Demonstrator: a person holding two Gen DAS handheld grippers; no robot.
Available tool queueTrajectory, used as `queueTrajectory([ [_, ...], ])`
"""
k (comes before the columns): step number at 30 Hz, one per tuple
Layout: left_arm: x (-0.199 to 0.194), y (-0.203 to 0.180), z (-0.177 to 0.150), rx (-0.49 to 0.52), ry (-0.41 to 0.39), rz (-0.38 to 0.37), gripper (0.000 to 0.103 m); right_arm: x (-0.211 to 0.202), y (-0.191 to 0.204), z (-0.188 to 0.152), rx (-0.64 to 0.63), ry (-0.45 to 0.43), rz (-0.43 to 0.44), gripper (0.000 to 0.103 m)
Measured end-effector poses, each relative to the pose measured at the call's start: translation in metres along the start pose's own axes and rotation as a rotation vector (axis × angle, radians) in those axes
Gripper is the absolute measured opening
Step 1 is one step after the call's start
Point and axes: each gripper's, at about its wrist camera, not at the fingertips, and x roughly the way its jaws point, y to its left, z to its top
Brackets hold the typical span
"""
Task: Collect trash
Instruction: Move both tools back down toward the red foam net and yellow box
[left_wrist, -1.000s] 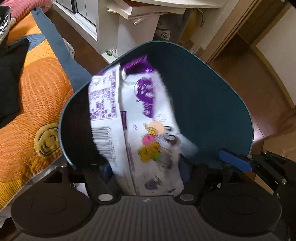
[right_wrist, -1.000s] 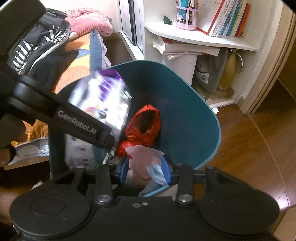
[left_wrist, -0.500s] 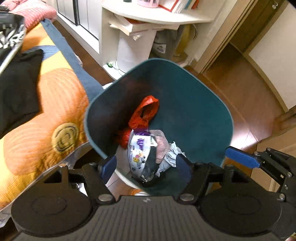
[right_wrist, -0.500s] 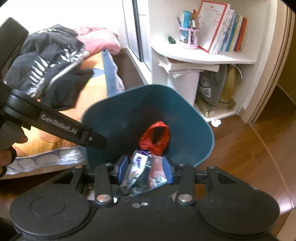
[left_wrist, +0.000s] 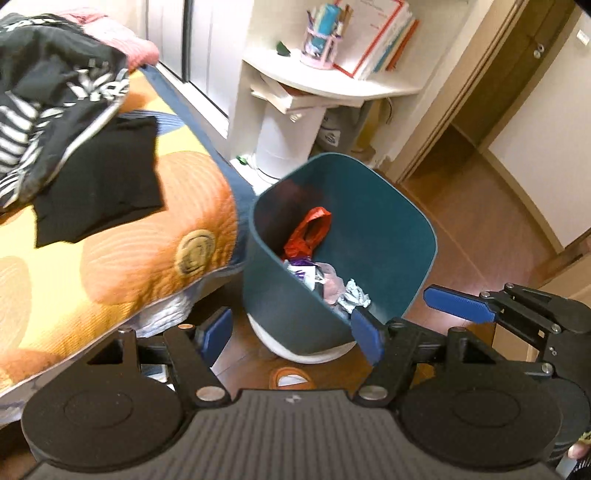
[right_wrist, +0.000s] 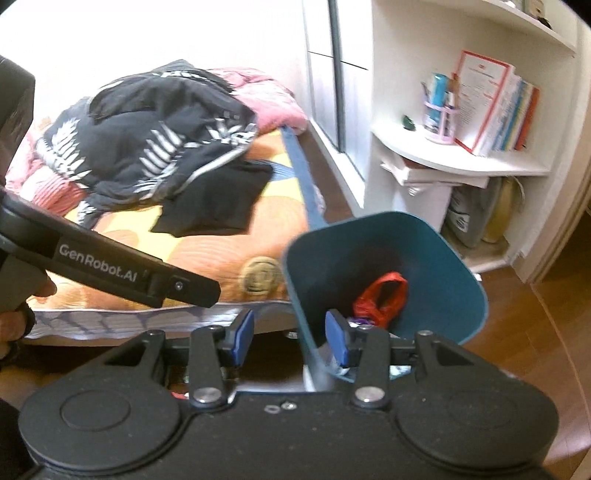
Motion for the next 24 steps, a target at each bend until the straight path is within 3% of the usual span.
queueTrajectory([
  [6, -0.041, 0.033, -0.029, -0.026, -0.043, 0.002, 0.070, -0.012, 0.040, 0.000, -0.032, -0.010, 0.079, 0.044],
  [14, -0.076, 0.089, -0.080, -0.065, -0.086, 0.062, 0.081, 0.009, 0.097, -0.014, -0.099, 0.038, 0.192, 0.045],
  [19, -0.074, 0.134, -0.116, -0.133, -0.075, 0.106, 0.086, 0.043, 0.129, -0.036, -0.113, 0.118, 0.237, 0.046],
  [24, -0.045, 0.185, -0.153, -0.242, -0.007, 0.126, 0.096, 0.087, 0.149, -0.058, -0.088, 0.226, 0.262, 0.046],
])
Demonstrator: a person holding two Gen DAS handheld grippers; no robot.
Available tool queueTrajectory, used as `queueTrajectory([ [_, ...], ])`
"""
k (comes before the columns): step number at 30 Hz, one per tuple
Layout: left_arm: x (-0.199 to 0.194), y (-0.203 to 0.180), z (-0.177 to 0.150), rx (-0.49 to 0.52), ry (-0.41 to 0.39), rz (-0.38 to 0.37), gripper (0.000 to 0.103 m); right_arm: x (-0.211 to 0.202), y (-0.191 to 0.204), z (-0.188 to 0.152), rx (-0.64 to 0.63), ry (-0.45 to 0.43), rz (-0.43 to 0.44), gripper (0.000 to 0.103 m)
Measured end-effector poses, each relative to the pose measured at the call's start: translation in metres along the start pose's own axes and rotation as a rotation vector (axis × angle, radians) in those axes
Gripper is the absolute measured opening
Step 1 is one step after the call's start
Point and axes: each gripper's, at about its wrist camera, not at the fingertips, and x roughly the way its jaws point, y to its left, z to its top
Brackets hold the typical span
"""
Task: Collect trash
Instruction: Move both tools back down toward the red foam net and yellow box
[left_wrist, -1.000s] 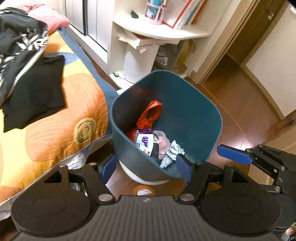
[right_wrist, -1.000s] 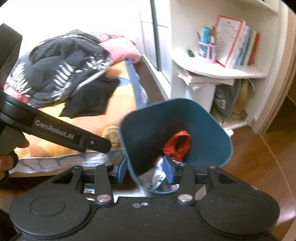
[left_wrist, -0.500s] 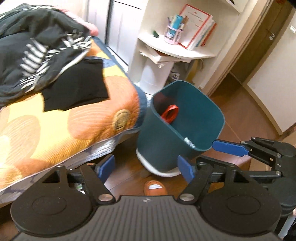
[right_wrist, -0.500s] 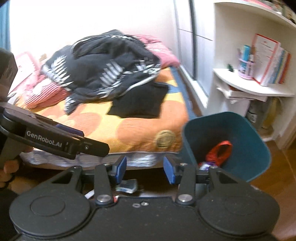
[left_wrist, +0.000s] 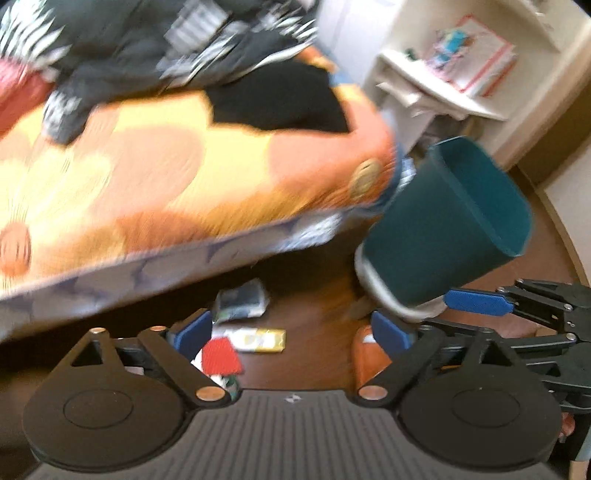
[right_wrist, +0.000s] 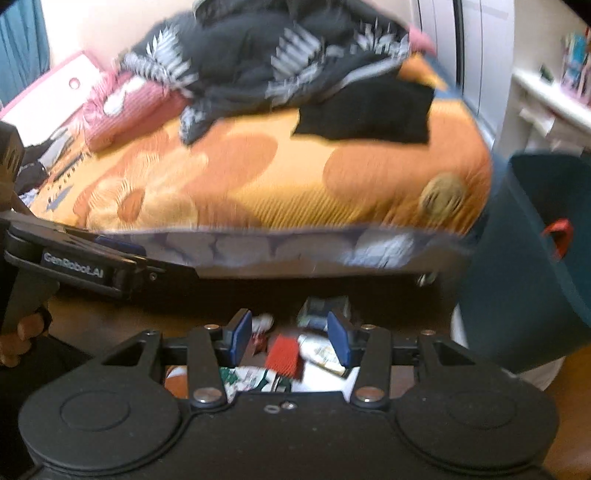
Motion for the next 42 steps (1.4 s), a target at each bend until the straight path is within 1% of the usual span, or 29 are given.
queueTrajectory([
  [2, 0.019, 0.022, -0.011, -0.040, 0.029, 0.043, 0.097, 0.023, 0.001, -0.004, 0.013, 0.042, 0.009, 0.046],
  [4, 0.040, 0.042, -0.019, -0.084, 0.065, 0.064, 0.097, 0.045, -0.001, -0.009, 0.022, 0.087, 0.005, 0.046],
  [7, 0.072, 0.067, -0.028, -0.118, 0.103, 0.106, 0.097, 0.079, -0.004, -0.013, 0.005, 0.150, -0.014, 0.046],
  [10, 0.105, 0.089, -0.036, -0.127, 0.138, 0.145, 0.097, 0.116, -0.005, -0.016, -0.051, 0.221, -0.027, 0.046],
  [12, 0.128, 0.102, -0.041, -0.131, 0.167, 0.157, 0.097, 0.138, -0.006, -0.017, -0.099, 0.256, -0.025, 0.046],
  [16, 0.177, 0.124, -0.052, -0.160, 0.242, 0.189, 0.097, 0.184, -0.007, -0.019, -0.198, 0.323, 0.009, 0.046],
  [20, 0.222, 0.136, -0.056, -0.211, 0.310, 0.199, 0.097, 0.228, -0.010, -0.030, -0.287, 0.392, 0.037, 0.046],
  [25, 0.273, 0.145, -0.062, -0.233, 0.384, 0.200, 0.097, 0.279, -0.014, -0.047, -0.396, 0.468, 0.055, 0.046],
  [29, 0.309, 0.147, -0.074, -0.240, 0.449, 0.191, 0.097, 0.311, -0.015, -0.059, -0.497, 0.486, 0.062, 0.046],
  [33, 0.344, 0.147, -0.086, -0.286, 0.501, 0.161, 0.097, 0.342, -0.018, -0.072, -0.604, 0.490, 0.050, 0.045],
  [35, 0.356, 0.147, -0.088, -0.310, 0.513, 0.148, 0.097, 0.355, -0.020, -0.079, -0.650, 0.490, 0.042, 0.045],
  [39, 0.378, 0.147, -0.091, -0.357, 0.525, 0.116, 0.097, 0.375, -0.021, -0.091, -0.681, 0.495, 0.052, 0.045],
  [42, 0.392, 0.147, -0.093, -0.374, 0.535, 0.125, 0.097, 0.384, -0.019, -0.101, -0.718, 0.478, 0.054, 0.045],
])
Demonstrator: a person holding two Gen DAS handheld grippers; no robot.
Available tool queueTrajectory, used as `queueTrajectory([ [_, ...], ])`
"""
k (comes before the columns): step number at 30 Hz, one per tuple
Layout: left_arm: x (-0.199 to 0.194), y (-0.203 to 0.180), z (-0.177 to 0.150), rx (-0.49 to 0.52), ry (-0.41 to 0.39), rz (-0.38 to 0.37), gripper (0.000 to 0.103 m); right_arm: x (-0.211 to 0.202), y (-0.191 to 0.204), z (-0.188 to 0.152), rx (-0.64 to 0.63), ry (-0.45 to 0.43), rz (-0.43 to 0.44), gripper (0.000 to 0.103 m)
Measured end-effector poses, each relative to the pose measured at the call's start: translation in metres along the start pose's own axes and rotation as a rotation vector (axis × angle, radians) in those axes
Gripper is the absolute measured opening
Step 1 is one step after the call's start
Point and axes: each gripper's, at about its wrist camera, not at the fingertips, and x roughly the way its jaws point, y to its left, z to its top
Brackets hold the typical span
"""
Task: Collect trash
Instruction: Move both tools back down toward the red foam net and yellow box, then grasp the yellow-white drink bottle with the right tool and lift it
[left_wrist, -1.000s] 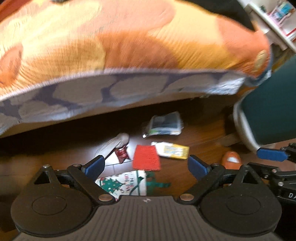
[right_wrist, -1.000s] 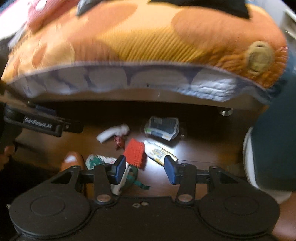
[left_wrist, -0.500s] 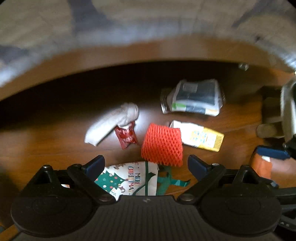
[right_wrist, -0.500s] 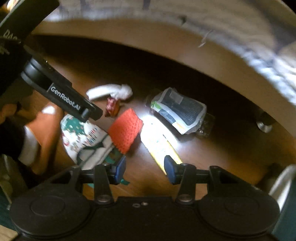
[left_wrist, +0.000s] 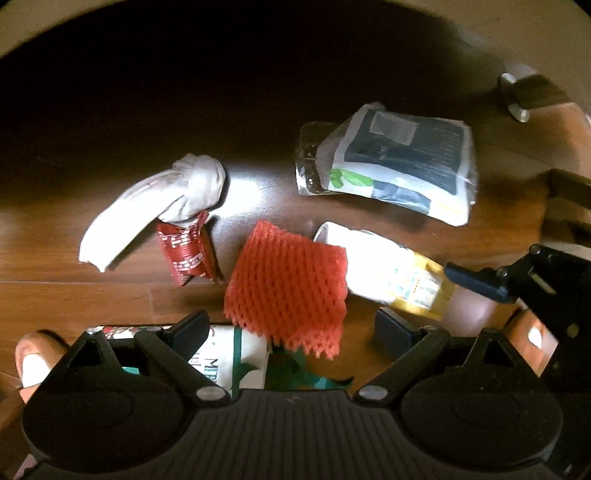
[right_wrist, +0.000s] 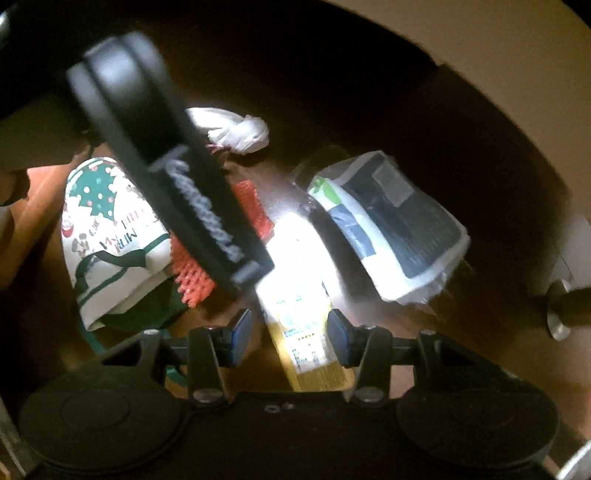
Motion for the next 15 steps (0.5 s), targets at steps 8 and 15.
queueTrajectory([
  [8, 0.025, 0.003, 0.003, -0.030, 0.012, 0.040, 0.093, 0.025, 0.009, 0.003, -0.095, -0.039, -0.080, 0.050],
  [15, 0.038, 0.008, 0.010, -0.041, 0.038, 0.005, 0.060, 0.039, 0.007, 0.012, -0.102, -0.014, -0.072, 0.054],
])
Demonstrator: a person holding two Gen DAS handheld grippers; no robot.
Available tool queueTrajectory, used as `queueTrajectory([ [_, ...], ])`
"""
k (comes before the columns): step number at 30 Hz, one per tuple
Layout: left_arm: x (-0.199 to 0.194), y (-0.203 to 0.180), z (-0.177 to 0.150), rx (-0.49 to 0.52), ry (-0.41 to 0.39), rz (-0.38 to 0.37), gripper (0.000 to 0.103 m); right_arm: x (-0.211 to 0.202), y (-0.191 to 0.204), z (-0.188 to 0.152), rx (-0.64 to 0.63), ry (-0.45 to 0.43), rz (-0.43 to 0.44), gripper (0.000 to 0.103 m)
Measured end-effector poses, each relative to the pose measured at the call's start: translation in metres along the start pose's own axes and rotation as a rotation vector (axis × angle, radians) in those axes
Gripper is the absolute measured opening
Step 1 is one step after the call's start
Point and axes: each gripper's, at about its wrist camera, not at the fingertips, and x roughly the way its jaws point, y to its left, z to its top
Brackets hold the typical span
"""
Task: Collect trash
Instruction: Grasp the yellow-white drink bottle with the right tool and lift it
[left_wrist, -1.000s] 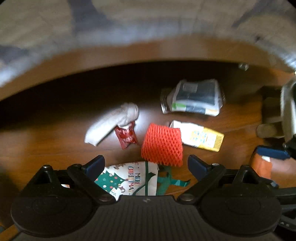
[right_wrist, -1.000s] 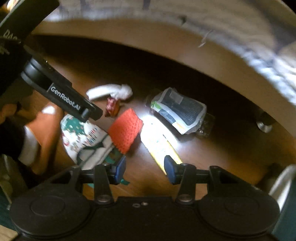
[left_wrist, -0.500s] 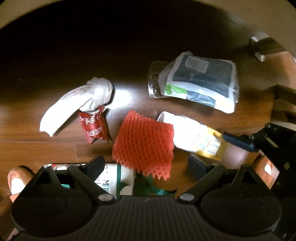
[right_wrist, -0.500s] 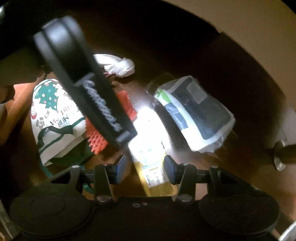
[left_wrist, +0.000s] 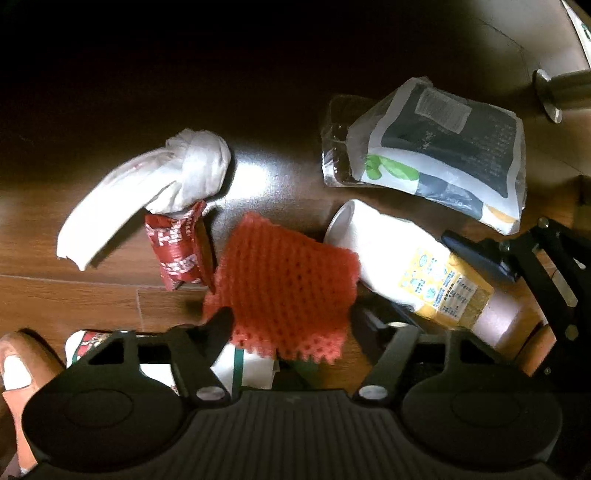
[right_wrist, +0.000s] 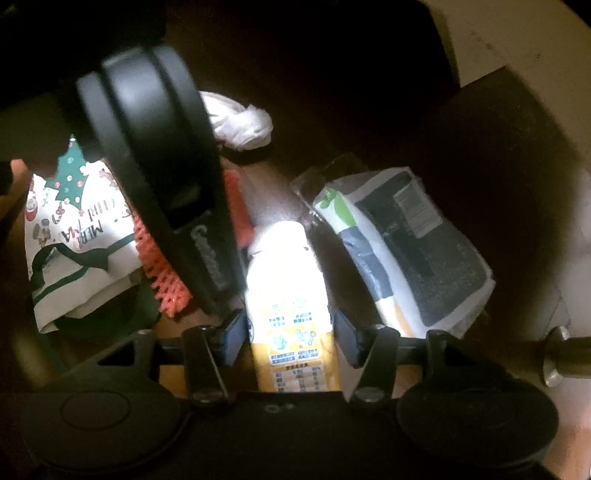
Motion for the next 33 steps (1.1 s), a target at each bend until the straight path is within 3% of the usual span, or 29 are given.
queueTrajectory([
  [1, 0.003, 0.002, 0.000, -0.007, 0.007, -0.005, 0.053, 0.003, 0.000, 0.001, -0.002, 0.009, -0.003, 0.054],
  [5, 0.008, 0.008, 0.003, -0.021, 0.021, -0.025, 0.039, 0.015, 0.001, 0.004, 0.009, 0.050, -0.011, 0.054],
  [13, 0.013, 0.019, 0.008, -0.006, 0.036, -0.069, 0.016, 0.012, -0.011, -0.002, 0.176, 0.108, -0.011, 0.050],
  [22, -0.012, 0.021, -0.002, -0.035, 0.044, -0.052, 0.007, -0.033, -0.022, -0.015, 0.422, 0.136, 0.018, 0.050],
  [33, -0.105, 0.023, -0.039, -0.050, -0.064, -0.085, 0.007, -0.152, -0.027, -0.008, 0.595, 0.067, -0.032, 0.050],
])
